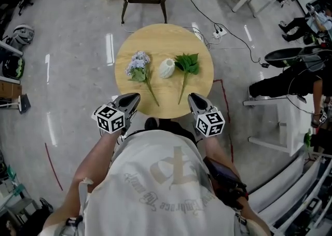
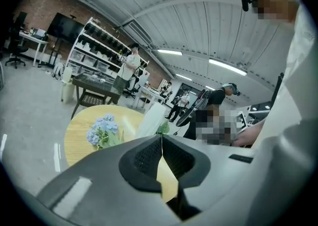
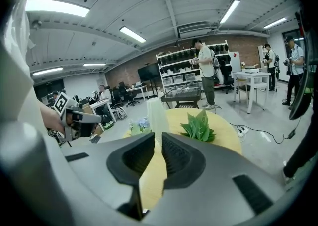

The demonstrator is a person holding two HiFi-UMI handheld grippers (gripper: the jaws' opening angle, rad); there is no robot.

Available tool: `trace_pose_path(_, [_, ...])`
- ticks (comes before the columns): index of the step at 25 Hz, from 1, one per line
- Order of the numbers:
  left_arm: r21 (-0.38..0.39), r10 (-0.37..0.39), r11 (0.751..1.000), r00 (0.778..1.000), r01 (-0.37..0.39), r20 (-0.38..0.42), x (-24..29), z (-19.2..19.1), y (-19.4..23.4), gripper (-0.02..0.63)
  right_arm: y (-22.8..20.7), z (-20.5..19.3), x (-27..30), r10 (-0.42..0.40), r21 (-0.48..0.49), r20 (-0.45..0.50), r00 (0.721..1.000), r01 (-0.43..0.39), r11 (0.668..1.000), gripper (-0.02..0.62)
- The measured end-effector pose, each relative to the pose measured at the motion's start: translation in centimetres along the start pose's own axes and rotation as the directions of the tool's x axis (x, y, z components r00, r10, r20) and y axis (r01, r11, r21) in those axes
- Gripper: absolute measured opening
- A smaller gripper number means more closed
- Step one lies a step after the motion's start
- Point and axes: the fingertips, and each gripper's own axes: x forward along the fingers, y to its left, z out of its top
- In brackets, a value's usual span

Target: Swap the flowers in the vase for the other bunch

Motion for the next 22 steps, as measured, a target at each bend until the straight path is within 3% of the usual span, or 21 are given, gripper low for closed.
trace_pose_path(3, [0.009,-0.005,1.000,1.000,0.005,-0.001,0.7,0.0,-0.7,0.009,-1.3,0.1,-0.4,-0.021,0.003,-0.001,1.000,0.021,1.000,0.016])
trace_pose_path(4, [0.016,-0.007,1.000,1.000,0.007,-0.004,1.0,0.0,-0.9,0.009,-1.7,0.2,-0.3,-0.023,0.006,-0.003,1.000,0.023,1.000,0.036])
trace_pose_path(5, [0.021,-0.008,1.000,1.000,0.008,-0.010,1.3,-0.1,-1.0,0.009,-2.1,0.3,-0.2,-0.024,0.010,-0.007,1.000,0.024,1.000,0.096])
trace_pose_path(6, [0.021,-0.007,1.000,1.000,0.007,-0.017,1.7,-0.3,-1.1,0.009,-2.5,0.2,-0.1,-0.024,0.015,-0.015,1.000,0.025,1.000,0.106])
trace_pose_path(13, [0.003,0.021,1.000,0.998,-0.020,-0.054,3.9,-1.2,-2.2,0.009,-6.2,-0.4,0.5,-0.035,0.078,-0.032,0.999,0.038,0.996,0.131])
trace_pose_path(22, [0.027,0.075,0.997,0.995,-0.074,-0.071,6.5,0.6,-3.3,0.009,-11.1,-0.2,1.6,-0.039,0.153,-0.037,0.999,0.044,0.987,0.164])
